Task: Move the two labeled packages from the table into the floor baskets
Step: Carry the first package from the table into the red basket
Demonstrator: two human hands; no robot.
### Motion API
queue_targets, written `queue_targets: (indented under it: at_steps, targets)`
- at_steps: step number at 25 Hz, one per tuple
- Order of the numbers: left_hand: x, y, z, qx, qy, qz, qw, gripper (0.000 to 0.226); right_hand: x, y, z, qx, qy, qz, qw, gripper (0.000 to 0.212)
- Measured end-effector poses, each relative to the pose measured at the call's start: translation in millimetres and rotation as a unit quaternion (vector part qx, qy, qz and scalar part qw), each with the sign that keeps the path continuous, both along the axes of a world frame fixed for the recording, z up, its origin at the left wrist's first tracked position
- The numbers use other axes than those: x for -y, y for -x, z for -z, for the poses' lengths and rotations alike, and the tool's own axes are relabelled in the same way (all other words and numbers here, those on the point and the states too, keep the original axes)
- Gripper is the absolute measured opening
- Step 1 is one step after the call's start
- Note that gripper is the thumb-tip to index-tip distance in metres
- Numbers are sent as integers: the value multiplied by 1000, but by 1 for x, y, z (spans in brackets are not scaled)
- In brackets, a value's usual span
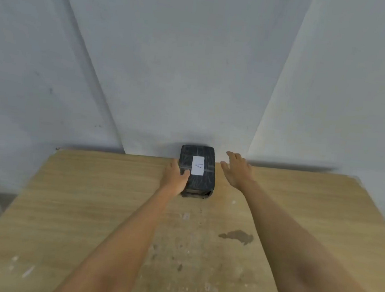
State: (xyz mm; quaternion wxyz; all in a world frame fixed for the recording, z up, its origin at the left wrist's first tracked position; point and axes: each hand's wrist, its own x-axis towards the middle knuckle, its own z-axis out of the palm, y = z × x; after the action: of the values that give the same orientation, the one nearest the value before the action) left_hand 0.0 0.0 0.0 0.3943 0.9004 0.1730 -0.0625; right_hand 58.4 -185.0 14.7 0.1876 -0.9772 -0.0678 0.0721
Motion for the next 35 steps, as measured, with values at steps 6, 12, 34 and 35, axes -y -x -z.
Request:
queue_targets:
  at_steps: [6, 12, 34, 35]
  targets:
    - [17, -5, 39, 59, 4, -93, 994, 49, -15, -30, 31, -38, -58, -29, 997, 48]
    - [-3, -17, 51, 116, 44, -17, 992, 42, -36, -58, 36, -31, -130, -31, 991, 44]
    - [105, 32, -1, 155, 133, -34, 978, 59, 99, 95, 13, 91, -283, 257, 920, 36]
    - [121, 36, -3, 147, 129, -12, 981, 60, 114, 102, 8, 99, -284, 268, 915, 36]
